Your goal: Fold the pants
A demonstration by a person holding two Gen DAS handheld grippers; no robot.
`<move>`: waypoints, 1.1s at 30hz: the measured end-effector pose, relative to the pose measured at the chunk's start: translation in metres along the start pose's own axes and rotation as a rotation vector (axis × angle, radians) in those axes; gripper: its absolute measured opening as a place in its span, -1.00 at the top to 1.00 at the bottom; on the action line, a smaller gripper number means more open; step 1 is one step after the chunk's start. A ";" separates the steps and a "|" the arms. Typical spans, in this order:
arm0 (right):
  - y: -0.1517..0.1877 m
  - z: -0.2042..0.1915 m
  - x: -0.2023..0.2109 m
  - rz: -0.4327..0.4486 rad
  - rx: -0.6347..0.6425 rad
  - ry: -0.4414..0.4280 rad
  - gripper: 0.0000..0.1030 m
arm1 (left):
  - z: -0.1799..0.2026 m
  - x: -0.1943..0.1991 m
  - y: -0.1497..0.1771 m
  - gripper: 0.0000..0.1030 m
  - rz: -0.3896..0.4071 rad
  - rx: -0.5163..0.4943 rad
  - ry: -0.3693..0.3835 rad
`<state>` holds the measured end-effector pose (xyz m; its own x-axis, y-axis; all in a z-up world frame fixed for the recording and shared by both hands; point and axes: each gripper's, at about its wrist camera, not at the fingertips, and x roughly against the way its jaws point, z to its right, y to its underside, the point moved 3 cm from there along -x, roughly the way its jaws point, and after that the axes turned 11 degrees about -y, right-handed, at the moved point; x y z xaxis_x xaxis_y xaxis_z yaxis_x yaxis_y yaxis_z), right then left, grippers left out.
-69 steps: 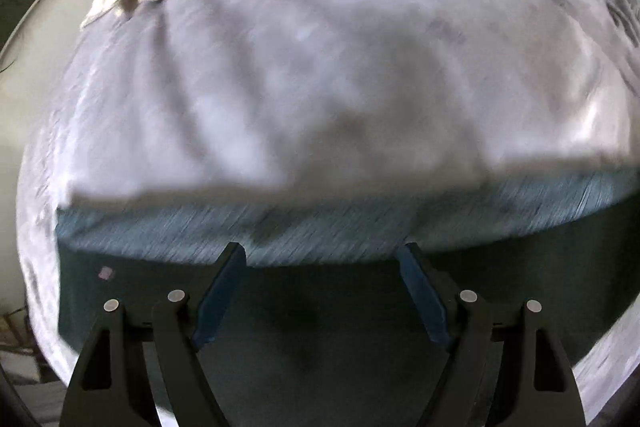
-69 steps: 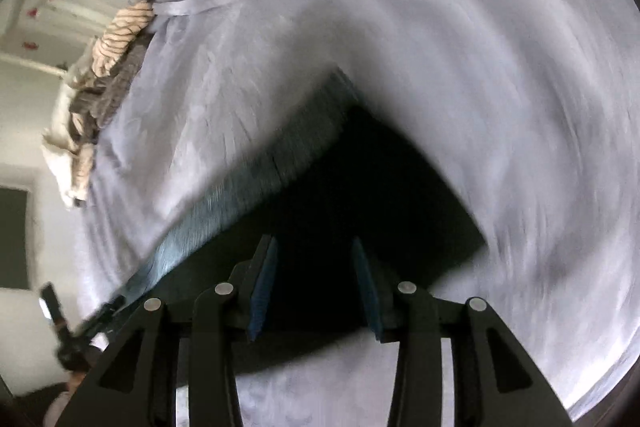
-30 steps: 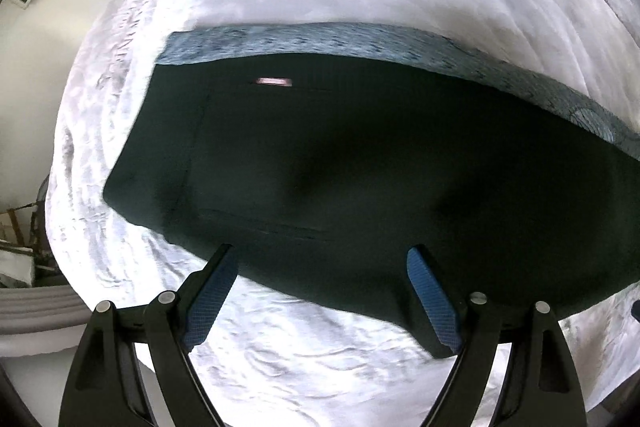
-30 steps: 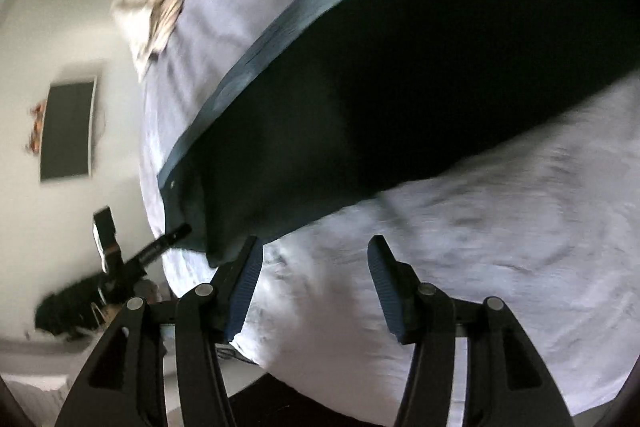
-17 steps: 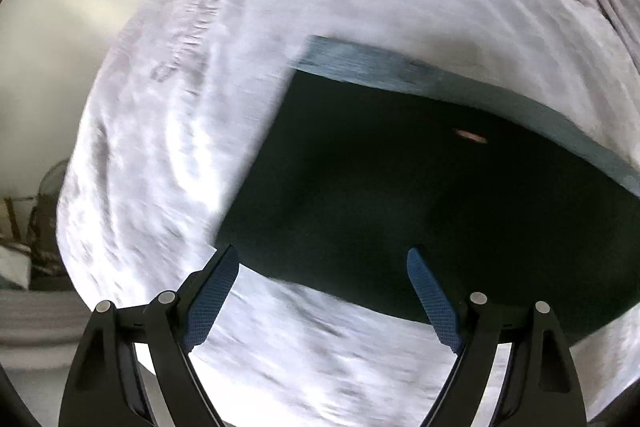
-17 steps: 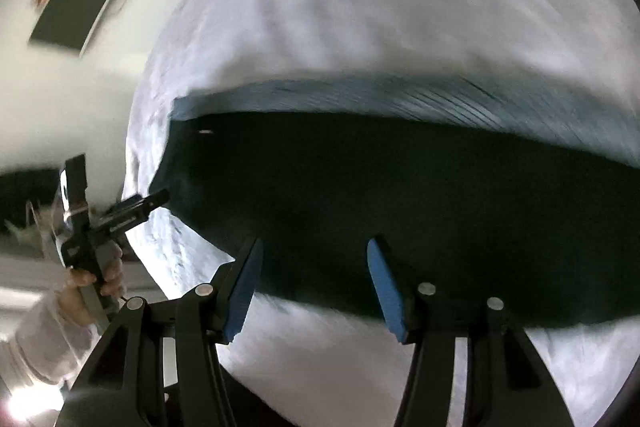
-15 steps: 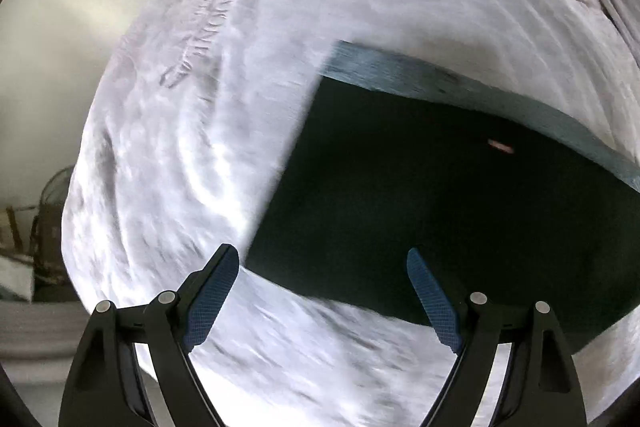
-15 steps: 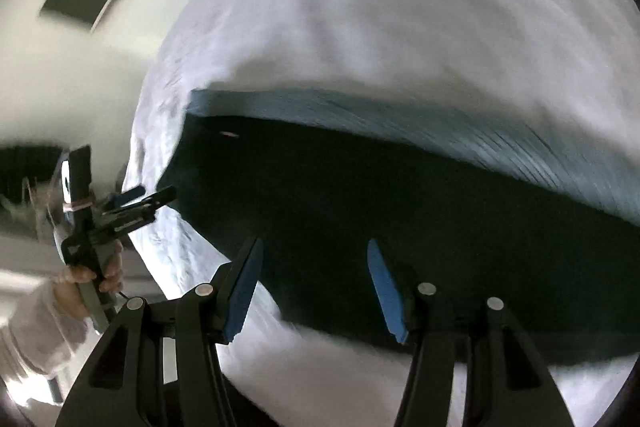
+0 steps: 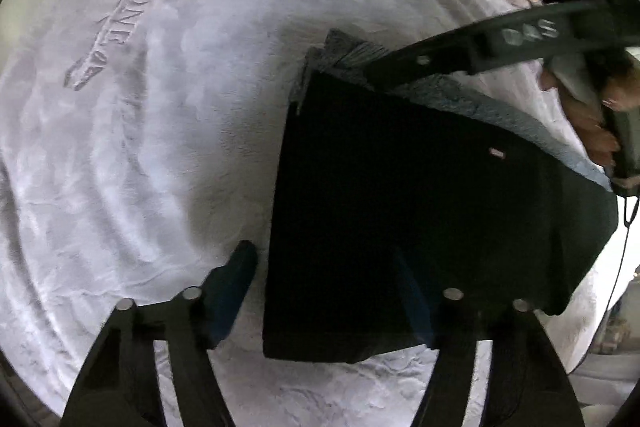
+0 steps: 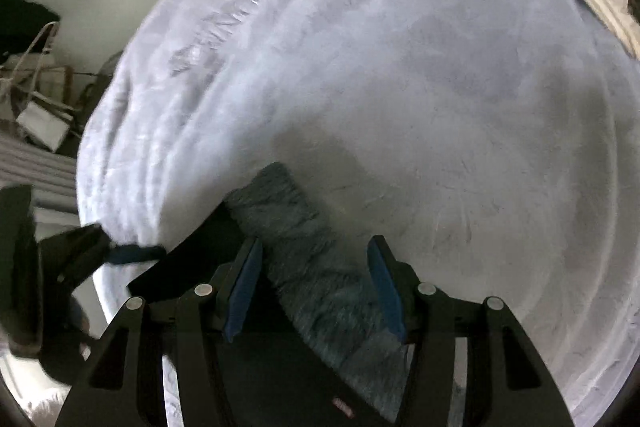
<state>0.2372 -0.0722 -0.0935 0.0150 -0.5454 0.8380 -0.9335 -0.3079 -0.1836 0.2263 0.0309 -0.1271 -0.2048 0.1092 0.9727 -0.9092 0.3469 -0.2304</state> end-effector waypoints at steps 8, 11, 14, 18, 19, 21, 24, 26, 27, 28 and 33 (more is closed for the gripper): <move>0.002 -0.022 0.018 -0.024 0.057 -0.072 0.90 | -0.007 0.013 0.008 0.28 0.044 0.007 0.037; 0.000 -0.041 0.024 -0.031 0.096 -0.111 0.90 | -0.013 0.022 0.020 0.28 0.047 0.006 0.032; -0.009 -0.040 0.008 -0.037 0.085 -0.090 0.90 | -0.016 0.017 0.035 0.28 0.042 0.012 -0.040; -0.015 -0.003 -0.031 -0.050 -0.043 -0.020 0.88 | -0.030 0.015 0.036 -0.11 0.035 0.115 -0.114; -0.014 0.001 -0.032 -0.034 -0.076 -0.027 0.82 | -0.034 0.022 0.032 -0.24 0.055 0.147 -0.138; -0.008 0.004 -0.014 0.046 -0.143 -0.063 0.68 | -0.032 0.034 0.025 -0.24 0.084 0.159 -0.127; 0.014 0.004 0.022 0.121 -0.181 -0.054 0.57 | -0.019 0.040 0.012 -0.24 0.103 0.132 -0.114; 0.043 0.010 0.049 0.163 -0.231 -0.016 0.57 | -0.004 0.035 -0.007 -0.24 0.105 0.109 -0.123; 0.054 0.012 0.055 0.175 -0.254 -0.012 0.57 | 0.003 0.030 -0.015 -0.24 0.104 0.102 -0.125; 0.074 0.019 0.061 0.186 -0.302 -0.025 0.57 | 0.009 0.024 -0.026 -0.24 0.104 0.101 -0.125; 0.121 0.067 0.050 0.187 -0.451 0.103 0.59 | 0.029 -0.016 -0.063 -0.41 0.085 0.096 -0.273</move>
<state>0.1488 -0.1892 -0.1087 -0.1814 -0.4724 0.8625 -0.9791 0.1683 -0.1138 0.2764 -0.0196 -0.1272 -0.3597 -0.1254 0.9246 -0.9120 0.2565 -0.3200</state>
